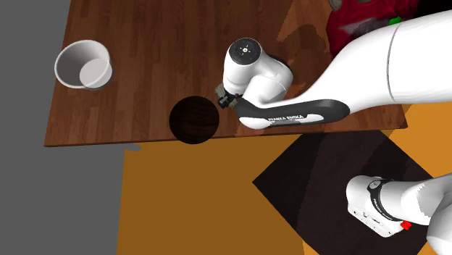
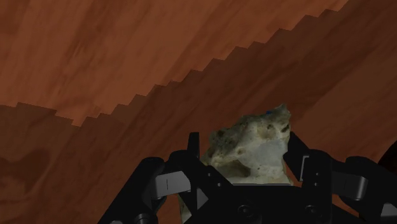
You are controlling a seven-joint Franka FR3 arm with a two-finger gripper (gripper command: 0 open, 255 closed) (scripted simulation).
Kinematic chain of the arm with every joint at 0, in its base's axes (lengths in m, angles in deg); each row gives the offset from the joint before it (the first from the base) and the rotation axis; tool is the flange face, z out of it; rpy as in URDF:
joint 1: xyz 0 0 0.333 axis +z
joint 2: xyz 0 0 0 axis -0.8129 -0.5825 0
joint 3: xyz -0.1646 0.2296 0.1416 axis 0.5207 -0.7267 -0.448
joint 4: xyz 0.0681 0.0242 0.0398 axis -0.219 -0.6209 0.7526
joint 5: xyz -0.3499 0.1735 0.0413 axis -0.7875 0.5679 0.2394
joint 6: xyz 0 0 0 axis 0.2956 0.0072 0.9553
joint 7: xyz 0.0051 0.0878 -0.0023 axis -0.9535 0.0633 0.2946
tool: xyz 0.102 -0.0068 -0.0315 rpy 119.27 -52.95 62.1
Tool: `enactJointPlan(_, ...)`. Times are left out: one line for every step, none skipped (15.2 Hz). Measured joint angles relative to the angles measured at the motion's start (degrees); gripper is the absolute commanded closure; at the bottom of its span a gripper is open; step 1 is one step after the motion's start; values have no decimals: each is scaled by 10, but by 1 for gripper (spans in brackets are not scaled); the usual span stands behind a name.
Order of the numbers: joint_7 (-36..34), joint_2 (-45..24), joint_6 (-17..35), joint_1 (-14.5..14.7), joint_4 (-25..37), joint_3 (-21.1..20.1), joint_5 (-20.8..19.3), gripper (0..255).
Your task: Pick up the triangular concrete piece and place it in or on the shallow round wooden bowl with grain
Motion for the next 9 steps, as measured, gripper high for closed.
enactJointPlan(0, 5, -4, 0, -1, -1, 1, 255)
enactJointPlan(1, 9, -8, 0, -1, -2, 2, 255)
enactJointPlan(1, 15, -14, -1, 0, -3, 4, 255)
enactJointPlan(4, 21, -21, -2, 1, -5, 6, 255)
enactJointPlan(6, 27, -26, -4, -1, -6, 8, 255)
enactJointPlan(8, 33, -31, -5, -1, -7, 10, 255)
enactJointPlan(9, 40, -38, -6, -1, -8, 12, 255)
enactJointPlan(10, 46, -44, -6, -2, -10, 13, 255)
enactJointPlan(11, 51, -49, -7, -1, -11, 15, 255)
